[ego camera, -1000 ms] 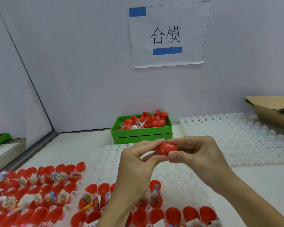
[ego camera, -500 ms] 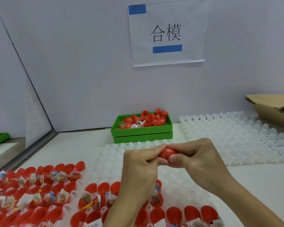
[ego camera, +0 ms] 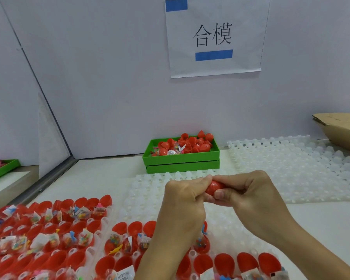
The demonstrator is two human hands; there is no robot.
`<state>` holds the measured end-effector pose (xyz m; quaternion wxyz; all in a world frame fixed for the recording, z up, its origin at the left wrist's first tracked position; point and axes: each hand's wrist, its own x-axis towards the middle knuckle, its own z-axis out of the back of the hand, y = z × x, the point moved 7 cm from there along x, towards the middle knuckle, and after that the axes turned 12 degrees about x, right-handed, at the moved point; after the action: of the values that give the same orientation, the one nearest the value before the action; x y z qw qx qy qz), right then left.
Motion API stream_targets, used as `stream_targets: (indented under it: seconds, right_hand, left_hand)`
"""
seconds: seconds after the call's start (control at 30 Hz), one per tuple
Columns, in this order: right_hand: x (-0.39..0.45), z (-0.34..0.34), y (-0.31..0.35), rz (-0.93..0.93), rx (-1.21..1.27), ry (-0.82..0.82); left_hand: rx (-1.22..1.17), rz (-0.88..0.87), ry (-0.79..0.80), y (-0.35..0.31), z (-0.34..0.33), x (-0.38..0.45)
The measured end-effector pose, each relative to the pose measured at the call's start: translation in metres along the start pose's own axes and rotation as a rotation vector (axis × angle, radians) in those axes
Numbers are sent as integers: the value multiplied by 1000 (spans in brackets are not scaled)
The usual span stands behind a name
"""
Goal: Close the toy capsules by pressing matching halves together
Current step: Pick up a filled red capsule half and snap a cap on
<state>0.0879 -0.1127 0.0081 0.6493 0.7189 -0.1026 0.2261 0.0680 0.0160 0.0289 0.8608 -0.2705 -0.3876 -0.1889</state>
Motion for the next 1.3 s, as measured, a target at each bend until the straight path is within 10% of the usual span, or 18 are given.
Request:
stream_targets:
  seconds: [0.43,0.77,1.3]
  right_hand:
    - [-1,-5,-19,-227,187,91]
    - [2,-18,-17,-235,644,90]
    - [-2,-17,-20,-121,397,-108]
  left_hand:
    - [-199,151,98,4,-8,-2]
    - [-962,624,362,12,-41,-16]
    - [-712,518,211,11,-33,-15]
